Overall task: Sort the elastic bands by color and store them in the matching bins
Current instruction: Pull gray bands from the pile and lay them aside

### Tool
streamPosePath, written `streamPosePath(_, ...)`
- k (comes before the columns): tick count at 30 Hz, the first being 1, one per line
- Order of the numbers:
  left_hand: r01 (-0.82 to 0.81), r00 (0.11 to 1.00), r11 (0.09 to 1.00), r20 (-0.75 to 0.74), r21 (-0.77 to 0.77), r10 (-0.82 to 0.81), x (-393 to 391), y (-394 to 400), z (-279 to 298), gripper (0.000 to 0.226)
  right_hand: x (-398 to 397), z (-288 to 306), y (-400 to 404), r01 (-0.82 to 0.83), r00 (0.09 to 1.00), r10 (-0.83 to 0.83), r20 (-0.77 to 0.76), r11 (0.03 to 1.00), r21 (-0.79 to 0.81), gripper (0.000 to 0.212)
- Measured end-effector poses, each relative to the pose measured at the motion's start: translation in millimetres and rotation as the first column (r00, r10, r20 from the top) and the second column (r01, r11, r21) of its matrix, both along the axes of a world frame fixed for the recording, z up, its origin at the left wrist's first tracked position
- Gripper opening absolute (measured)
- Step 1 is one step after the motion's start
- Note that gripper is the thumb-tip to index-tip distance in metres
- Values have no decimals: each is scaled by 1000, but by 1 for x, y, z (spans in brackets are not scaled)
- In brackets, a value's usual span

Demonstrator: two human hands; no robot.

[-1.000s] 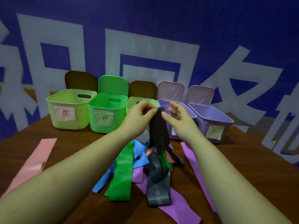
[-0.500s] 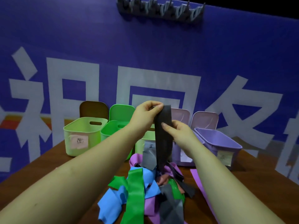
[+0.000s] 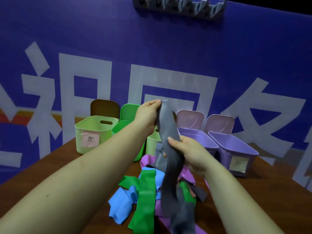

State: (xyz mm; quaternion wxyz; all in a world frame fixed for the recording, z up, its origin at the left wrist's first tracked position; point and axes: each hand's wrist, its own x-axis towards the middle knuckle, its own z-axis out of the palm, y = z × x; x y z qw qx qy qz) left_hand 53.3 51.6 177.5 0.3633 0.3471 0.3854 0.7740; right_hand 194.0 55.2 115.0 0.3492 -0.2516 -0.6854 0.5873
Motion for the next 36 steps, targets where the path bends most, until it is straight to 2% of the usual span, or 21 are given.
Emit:
streamPosePath(3,-146,975,989,-172,-14,141,5,-1,-5,15,7,-36,-9,-8,999,12,48,997,-82,33)
streamPosePath(4,-170,968,985,-187,-15,164,6,-1,-5,17,11,-46,-10,-12,999,17,43,995,-103,30)
streamPosePath(7,-215,965,976,-162,-37,207,6,4,-4,19,28,-63,-14,-2,1000,6,28,990,-142,22)
streamPosePath(9,-246,961,967,-151,-67,233,5,13,-8,19,45,-68,-12,58,995,-50,88,994,-92,15)
streamPosePath(11,-252,958,963,-168,-93,234,6,25,-18,16,66,-72,-8,142,982,-135,132,989,-46,20)
streamPosePath(13,-214,961,971,-203,-109,189,10,41,-35,7,90,-78,-1,225,961,-219,168,974,-14,18)
streamPosePath(17,-152,951,969,-295,-194,90,43,63,-73,2,140,-91,3,355,909,-353,222,934,31,19)
streamPosePath(21,-42,982,961,-190,-274,-11,92,87,-102,27,187,-117,3,513,811,-510,288,855,70,16)
streamPosePath(24,141,964,919,-162,-369,-213,132,102,-117,32,222,-137,4,621,719,-611,330,779,88,13)
streamPosePath(28,243,903,846,-209,-475,-376,173,117,-132,32,260,-147,5,713,635,-698,330,695,99,10)
streamPosePath(31,232,828,818,-335,-526,-450,192,127,-137,37,278,-150,6,739,545,-752,371,640,212,10)
streamPosePath(33,212,722,831,-491,-514,-487,203,132,-139,40,287,-155,6,754,459,-802,382,579,309,10)
streamPosePath(36,166,462,888,-762,-428,-453,219,140,-140,46,290,-167,2,788,319,-865,387,469,399,10)
